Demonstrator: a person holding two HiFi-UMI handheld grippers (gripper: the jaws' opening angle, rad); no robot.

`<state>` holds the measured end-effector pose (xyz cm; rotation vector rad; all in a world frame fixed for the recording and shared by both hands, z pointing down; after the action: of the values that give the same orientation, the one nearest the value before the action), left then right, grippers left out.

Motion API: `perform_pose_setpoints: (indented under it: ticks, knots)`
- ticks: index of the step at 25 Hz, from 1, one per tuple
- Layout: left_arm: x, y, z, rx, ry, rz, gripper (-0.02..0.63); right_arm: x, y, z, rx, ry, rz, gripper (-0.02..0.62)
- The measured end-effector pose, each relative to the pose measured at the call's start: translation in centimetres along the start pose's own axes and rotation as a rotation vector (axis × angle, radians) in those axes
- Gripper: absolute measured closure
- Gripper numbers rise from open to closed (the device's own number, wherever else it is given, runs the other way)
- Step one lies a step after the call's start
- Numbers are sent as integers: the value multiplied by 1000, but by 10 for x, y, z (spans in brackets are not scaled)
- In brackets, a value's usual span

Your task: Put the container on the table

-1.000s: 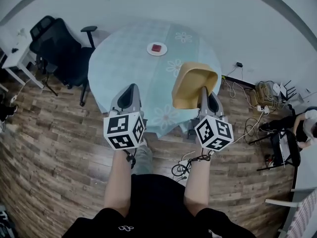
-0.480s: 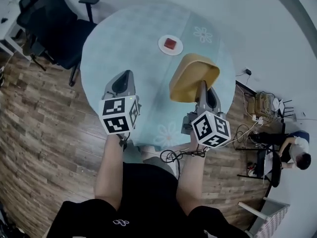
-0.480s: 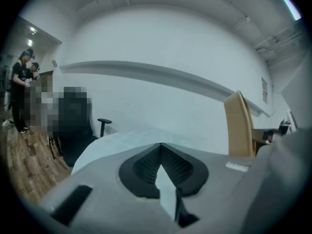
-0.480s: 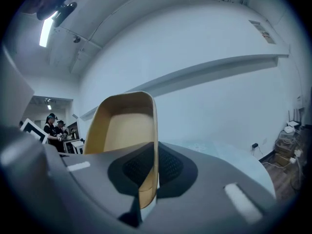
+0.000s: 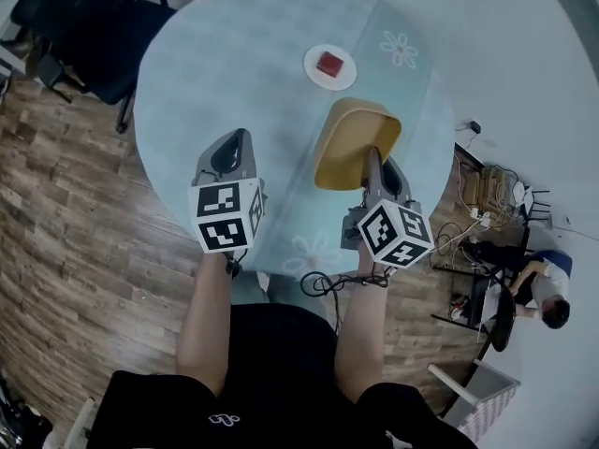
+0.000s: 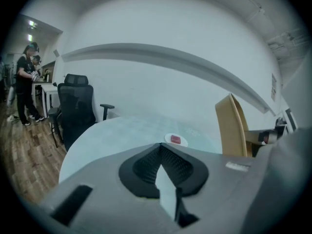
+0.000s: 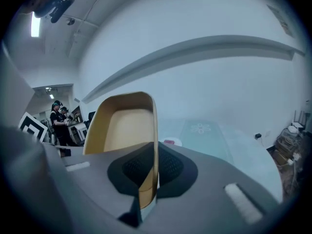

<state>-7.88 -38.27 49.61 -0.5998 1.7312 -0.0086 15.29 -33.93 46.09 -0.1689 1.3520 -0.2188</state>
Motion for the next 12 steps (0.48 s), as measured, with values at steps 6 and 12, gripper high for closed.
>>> perform_pose_setpoints:
  ticks: [6,12]
  knots:
    - [-47,-5,-13,59,45,-79,604,-64,-45,-4,109,17,-242,581]
    - [-97,-6,-22,93,87,-150,604,-143,-99,24,73,19,-462,581]
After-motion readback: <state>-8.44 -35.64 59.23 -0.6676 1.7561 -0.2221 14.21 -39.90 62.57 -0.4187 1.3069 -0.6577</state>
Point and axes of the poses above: the fingertips, and each gripper's own axes: y backward along the fingers, z to its right, x out of its top, the point moved 1 cm from there along y, backward along the fingers, and after that the axes turned 6 degrees about z, right-handed, at the moved point
